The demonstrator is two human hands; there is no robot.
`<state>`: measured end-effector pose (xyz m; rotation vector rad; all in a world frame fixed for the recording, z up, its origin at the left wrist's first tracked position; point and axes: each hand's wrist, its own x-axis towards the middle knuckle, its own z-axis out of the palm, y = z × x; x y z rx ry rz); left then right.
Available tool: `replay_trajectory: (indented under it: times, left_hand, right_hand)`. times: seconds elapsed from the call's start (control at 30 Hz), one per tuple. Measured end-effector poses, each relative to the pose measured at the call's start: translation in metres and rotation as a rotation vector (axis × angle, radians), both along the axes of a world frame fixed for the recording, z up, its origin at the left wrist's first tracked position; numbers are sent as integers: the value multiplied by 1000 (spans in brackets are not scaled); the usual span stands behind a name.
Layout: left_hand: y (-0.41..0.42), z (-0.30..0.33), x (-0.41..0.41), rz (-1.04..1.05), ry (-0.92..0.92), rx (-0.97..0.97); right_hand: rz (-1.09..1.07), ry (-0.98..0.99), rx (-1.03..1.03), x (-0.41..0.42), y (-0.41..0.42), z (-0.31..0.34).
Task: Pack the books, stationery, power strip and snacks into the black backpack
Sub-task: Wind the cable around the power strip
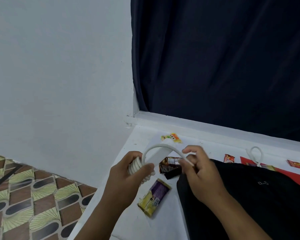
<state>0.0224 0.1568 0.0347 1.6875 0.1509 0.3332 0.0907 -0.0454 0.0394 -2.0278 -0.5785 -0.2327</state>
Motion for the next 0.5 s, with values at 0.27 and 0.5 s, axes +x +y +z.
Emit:
replay_trajectory:
  times: [0.27,0.5]
  left_hand:
    - [9,10,-2,-240,3,-107]
    - [8,7,-3,-104,-24,-331]
  right_hand:
    - [-124,-100,124,26,-3,25]
    - [79,263,93,9,18,-3]
